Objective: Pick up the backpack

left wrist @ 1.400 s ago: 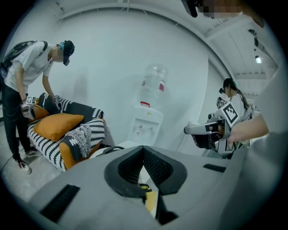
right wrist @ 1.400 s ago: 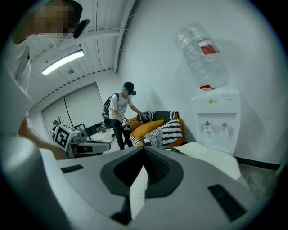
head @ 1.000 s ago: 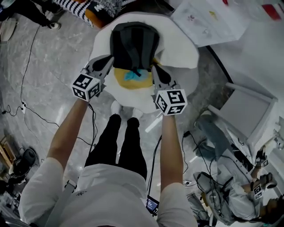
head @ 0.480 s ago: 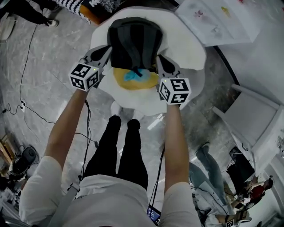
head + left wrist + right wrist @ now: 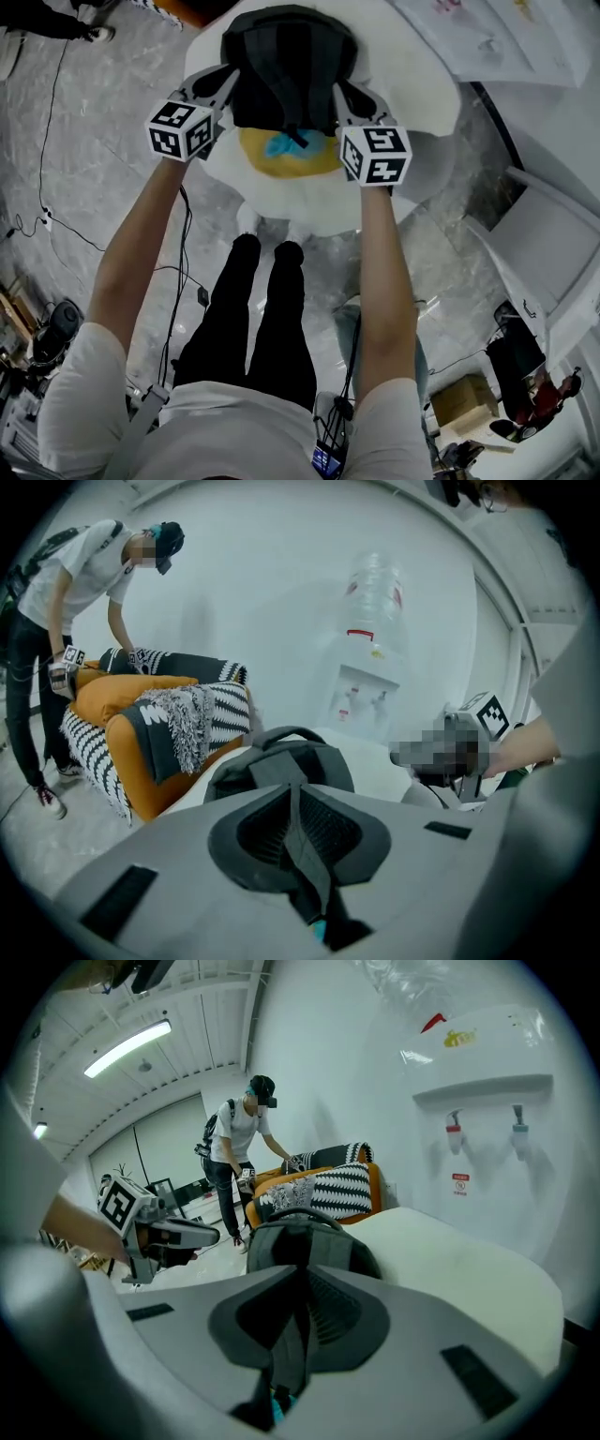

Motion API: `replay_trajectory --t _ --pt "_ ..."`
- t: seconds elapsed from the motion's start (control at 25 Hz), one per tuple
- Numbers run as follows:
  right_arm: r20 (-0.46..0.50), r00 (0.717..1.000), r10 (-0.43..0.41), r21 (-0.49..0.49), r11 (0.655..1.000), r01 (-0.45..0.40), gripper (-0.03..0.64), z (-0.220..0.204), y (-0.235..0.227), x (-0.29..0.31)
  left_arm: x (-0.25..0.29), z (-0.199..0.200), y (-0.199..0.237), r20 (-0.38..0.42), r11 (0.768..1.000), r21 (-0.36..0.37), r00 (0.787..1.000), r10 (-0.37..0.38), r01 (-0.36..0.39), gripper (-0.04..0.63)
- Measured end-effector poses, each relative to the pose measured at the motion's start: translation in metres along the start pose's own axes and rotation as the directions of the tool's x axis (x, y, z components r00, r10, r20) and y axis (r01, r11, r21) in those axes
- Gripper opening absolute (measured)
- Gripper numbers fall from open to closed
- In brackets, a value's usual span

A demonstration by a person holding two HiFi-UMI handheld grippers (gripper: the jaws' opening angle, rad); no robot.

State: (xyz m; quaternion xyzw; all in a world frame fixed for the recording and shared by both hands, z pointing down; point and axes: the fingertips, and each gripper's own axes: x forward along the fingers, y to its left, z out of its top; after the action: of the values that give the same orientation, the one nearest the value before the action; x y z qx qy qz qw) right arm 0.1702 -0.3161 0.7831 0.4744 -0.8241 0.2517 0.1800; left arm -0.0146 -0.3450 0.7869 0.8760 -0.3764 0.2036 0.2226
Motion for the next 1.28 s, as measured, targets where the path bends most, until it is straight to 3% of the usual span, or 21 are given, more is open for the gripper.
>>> replay_trajectory --t 0.24,0.56,0.76,1.28 --pt "-0.017 0.999 -0.033 -0.003 0.999 0.033 0.012 -0.017 -0.016 0.027 0.032 -0.022 0.016 -0.03 0.999 -0.034 0.999 -0.017 0.016 0.097" --pt "-0.055 0.997 -0.047 -0.022 0.999 0.046 0.133 -0.037 -0.028 0.047 0.06 -0.034 0.03 -0.022 0.991 -0.128 0.999 -0.038 0.035 0.18" --pt "-0.084 0.995 -0.052 -0.019 0.999 0.05 0.175 -0.045 -0.036 0.065 0.071 -0.044 0.03 -0.053 0.991 -0.112 0.995 -0.08 0.074 0.212" --pt "-0.099 0.994 -0.053 0.017 0.998 0.055 0.184 -0.041 -0.046 0.093 0.086 -0.043 0.018 -0.08 0.988 -0.022 0.984 -0.157 0.156 0.192"
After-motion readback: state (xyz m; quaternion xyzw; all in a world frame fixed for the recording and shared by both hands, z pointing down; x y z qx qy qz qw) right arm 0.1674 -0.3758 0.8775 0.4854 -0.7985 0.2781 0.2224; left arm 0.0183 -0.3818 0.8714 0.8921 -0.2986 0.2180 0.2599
